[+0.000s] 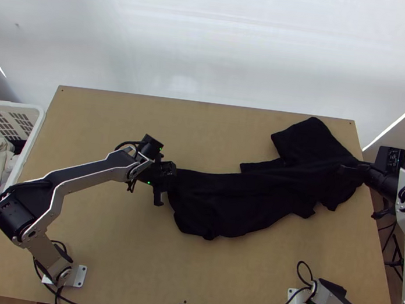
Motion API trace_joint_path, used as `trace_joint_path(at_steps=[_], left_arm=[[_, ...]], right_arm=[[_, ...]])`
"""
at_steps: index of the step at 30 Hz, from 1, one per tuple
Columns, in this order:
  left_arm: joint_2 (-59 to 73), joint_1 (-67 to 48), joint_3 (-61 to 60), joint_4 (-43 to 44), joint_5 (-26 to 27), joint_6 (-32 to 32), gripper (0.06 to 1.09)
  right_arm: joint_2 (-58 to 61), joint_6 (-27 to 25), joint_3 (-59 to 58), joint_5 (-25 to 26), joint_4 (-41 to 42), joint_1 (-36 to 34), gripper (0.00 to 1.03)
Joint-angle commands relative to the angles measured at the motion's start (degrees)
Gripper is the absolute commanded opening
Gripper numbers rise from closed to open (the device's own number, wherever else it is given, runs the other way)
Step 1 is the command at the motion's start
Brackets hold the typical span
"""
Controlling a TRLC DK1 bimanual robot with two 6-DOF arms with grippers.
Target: Fold the t-shirt
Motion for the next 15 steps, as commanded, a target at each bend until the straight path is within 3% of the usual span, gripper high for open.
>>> trace_joint_path(at_steps=[1, 7, 15], left_arm=[[-0.05, 1.97, 1.28, 2.10, 0.01, -3.10, 0.09], [-8.48, 10.05, 13.06, -2.20, 0.01, -19.71, 0.09], [-15.78, 24.29, 31.87, -15.39, 0.10, -32.37, 0.09]], right_arm=[[1.37, -0.16, 0.99, 0.05, 0.21, -0.11, 0.03], [4.09, -0.16, 6.09, 0.05, -3.04, -0.20, 0.03], [6.47, -0.86, 18.66, 0.05, -10.42, -0.55, 0.03]])
